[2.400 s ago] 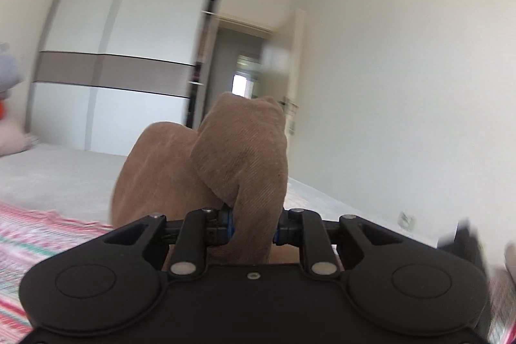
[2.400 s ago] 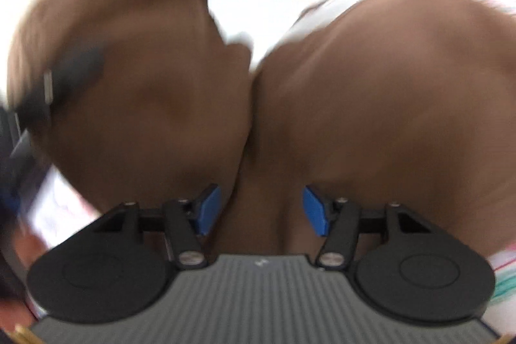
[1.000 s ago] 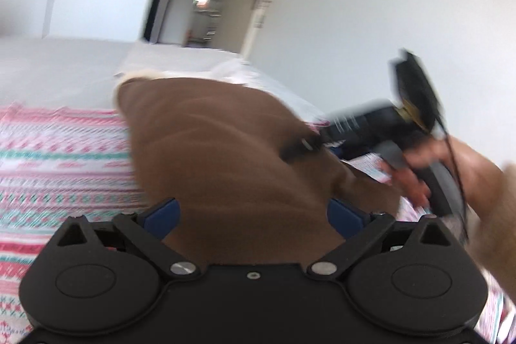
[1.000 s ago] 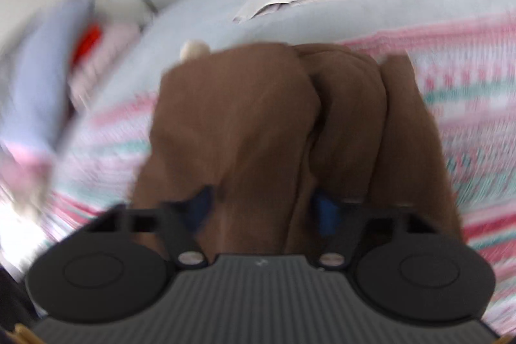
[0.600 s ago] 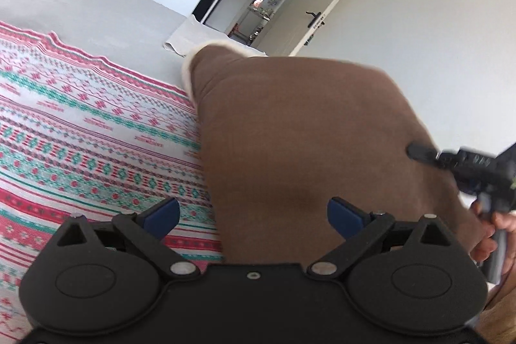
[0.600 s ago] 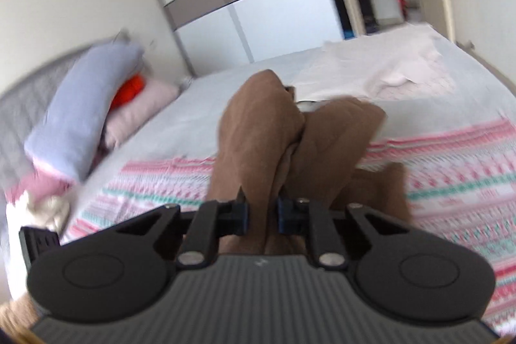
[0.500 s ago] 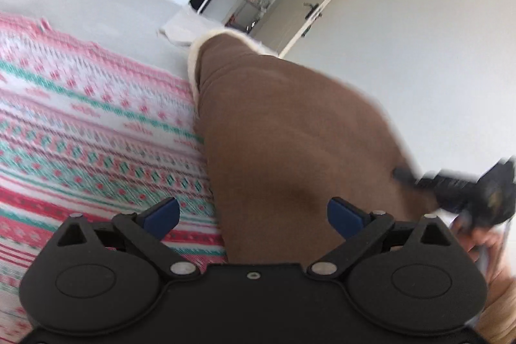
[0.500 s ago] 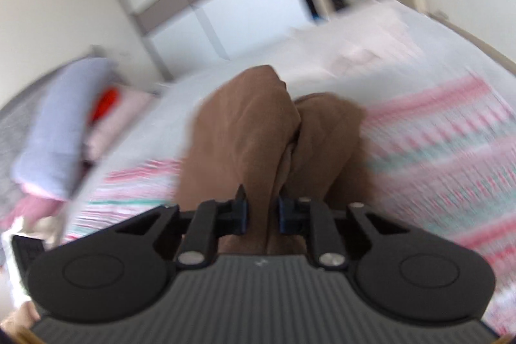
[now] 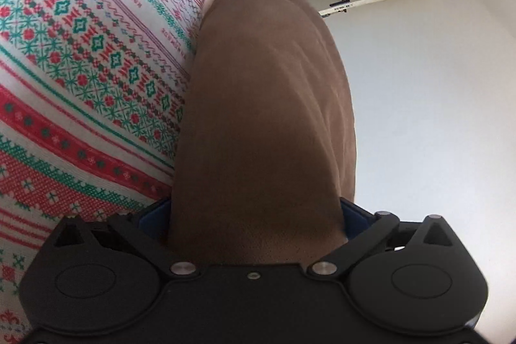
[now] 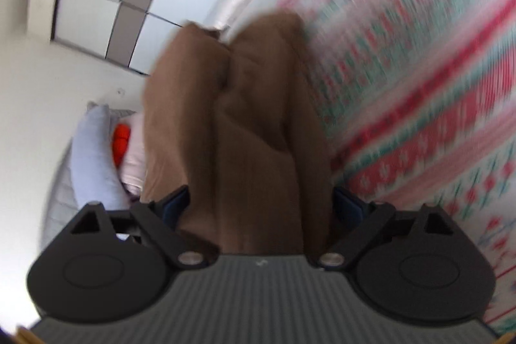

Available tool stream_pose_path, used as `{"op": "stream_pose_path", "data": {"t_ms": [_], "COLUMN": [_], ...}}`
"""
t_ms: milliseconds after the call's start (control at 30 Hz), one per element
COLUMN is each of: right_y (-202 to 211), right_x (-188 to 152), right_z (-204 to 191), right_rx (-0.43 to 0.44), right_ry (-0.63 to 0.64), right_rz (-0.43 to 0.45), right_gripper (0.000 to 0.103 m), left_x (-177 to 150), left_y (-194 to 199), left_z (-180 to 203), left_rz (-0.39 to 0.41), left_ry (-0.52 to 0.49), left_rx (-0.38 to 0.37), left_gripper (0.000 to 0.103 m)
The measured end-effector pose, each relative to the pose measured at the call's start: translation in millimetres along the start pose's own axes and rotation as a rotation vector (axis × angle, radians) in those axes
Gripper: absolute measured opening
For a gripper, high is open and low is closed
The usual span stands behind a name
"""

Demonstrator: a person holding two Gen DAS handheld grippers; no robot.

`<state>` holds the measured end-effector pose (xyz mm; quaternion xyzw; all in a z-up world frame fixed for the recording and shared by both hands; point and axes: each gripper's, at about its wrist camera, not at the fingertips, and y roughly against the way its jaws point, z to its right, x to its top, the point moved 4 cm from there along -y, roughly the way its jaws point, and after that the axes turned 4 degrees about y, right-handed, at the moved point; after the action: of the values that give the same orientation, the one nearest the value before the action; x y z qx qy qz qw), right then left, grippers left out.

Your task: Fold large clothes

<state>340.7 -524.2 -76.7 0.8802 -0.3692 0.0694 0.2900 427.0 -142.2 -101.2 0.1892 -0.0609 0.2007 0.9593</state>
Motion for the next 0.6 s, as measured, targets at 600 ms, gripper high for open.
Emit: {"op": "stream_pose_path", "data": {"t_ms": [600], "right_y": [37.4], "right_x": [-134.5], "right_z": [-129.4], "right_rx": [0.125], "right_ry": [0.123], "right_rz": [-0.047], "right_gripper": [0.041], "left_x": [-62.3], "left_y": [200.6], "left_z": [61.3], "left_rz": [0.039], "left_ry": [-0.161], "left_rx": [0.212], "left_gripper": [0.059]}}
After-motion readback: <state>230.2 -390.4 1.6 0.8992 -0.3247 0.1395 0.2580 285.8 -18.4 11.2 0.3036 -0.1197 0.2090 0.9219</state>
